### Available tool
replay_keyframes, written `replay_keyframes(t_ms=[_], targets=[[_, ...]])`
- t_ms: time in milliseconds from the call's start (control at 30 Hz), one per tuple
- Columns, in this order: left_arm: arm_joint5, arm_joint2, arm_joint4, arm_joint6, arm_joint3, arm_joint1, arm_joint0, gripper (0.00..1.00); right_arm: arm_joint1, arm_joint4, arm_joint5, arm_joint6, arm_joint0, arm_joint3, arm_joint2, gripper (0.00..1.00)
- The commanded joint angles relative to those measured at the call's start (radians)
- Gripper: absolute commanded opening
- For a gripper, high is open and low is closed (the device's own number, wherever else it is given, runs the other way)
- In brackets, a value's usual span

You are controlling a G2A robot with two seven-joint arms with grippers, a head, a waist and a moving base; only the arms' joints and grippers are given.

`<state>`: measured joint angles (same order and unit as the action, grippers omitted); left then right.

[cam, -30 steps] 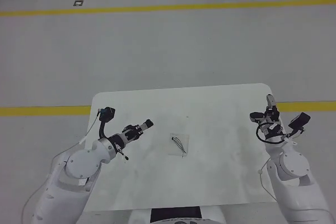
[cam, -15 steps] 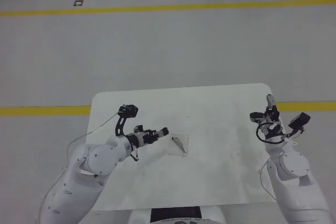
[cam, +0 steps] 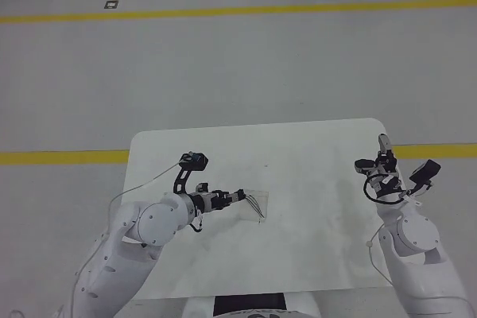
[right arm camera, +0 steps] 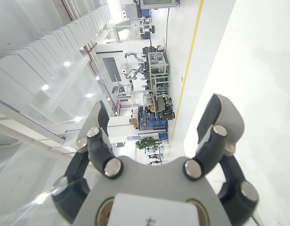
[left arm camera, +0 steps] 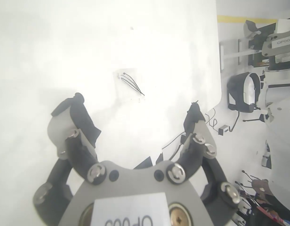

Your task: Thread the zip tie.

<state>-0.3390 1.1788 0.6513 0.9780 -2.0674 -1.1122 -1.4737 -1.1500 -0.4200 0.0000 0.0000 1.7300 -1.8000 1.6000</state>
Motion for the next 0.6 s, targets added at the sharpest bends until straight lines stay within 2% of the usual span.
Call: replay_keyframes(t_ms=[0,133,200,333,433,567], targets=[[-0.001,-0.025,0.036,0.004,-0.017,-0.001,0.020,1.00,0.000,0.000,0.000,0.000,0.000,0.000,0.000,1.00],[-0.001,-0.110,0.125,0.106,-0.011,-0.012,0.106,1.00,0.000,0.000,0.000,0.000,0.000,0.000,0.000,1.00],[-0.001,-0.160,0.186,0.166,-0.004,-0.028,0.152,1.00,0.000,0.000,0.000,0.000,0.000,0.000,0.000,1.00],[-0.001,-0.241,0.289,0.259,0.028,-0.071,0.215,1.00,0.000,0.000,0.000,0.000,0.000,0.000,0.000,1.00],[-0.001,-0.272,0.402,0.328,0.080,-0.117,0.239,1.00,0.000,0.000,0.000,0.000,0.000,0.000,0.000,1.00],[-0.001,-0.260,0.478,0.365,0.111,-0.187,0.213,1.00,0.000,0.000,0.000,0.000,0.000,0.000,0.000,1.00]])
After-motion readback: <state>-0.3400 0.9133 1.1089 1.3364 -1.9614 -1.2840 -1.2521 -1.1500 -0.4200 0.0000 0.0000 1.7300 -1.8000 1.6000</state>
